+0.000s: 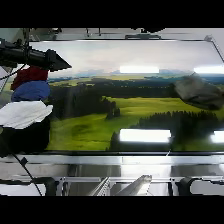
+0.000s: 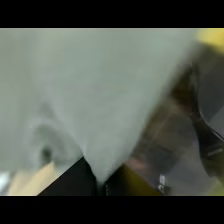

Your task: Fold the shirts.

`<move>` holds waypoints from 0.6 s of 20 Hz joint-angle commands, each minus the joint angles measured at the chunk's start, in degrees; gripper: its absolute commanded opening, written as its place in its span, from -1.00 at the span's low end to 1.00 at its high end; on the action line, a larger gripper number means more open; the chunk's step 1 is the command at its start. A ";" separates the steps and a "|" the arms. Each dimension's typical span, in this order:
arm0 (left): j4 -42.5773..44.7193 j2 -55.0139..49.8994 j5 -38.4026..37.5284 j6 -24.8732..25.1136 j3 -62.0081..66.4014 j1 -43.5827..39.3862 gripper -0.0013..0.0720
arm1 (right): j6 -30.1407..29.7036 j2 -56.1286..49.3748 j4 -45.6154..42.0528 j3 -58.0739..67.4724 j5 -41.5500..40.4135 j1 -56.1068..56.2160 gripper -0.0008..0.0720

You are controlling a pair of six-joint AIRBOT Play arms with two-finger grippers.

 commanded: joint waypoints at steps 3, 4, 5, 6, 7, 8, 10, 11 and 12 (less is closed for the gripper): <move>-0.02 -0.02 -0.13 -0.07 -0.02 -1.84 -0.96 | 6.25 8.74 -3.67 -21.88 -14.29 -7.21 -0.95; -0.04 -0.02 -0.09 -0.07 -0.02 -2.43 -0.96 | 3.78 9.01 -3.67 -22.97 -13.97 -7.63 -0.95; 0.00 -0.02 -0.11 -0.07 -0.02 -2.84 -0.96 | 2.14 9.18 -3.76 -24.00 -13.92 -7.63 -0.95; -0.02 -0.02 -0.09 -0.07 -0.02 -3.17 -0.96 | 1.84 9.18 -3.67 -24.61 -13.90 -7.61 -0.95; -0.02 -0.02 -0.11 -0.07 -0.02 -3.72 -0.96 | 1.95 9.18 -3.65 -25.22 -13.92 -7.52 -0.95; 0.00 -0.02 -0.11 -0.07 -0.02 -4.39 -0.96 | 1.95 9.14 -3.26 -25.75 -14.03 -7.52 -0.95; 0.00 -0.02 -0.02 -0.04 -0.02 -5.46 -0.96 | 1.99 9.14 -3.06 -26.82 -14.62 -7.52 -0.95; 0.00 -0.02 0.02 -0.04 -0.02 -6.05 -0.96 | 1.97 9.07 -3.13 -27.10 -14.78 -7.54 -0.95; 0.00 -0.02 0.02 -0.04 -0.02 -6.51 -0.96 | 1.97 9.05 -3.10 -27.26 -15.08 -7.52 -0.95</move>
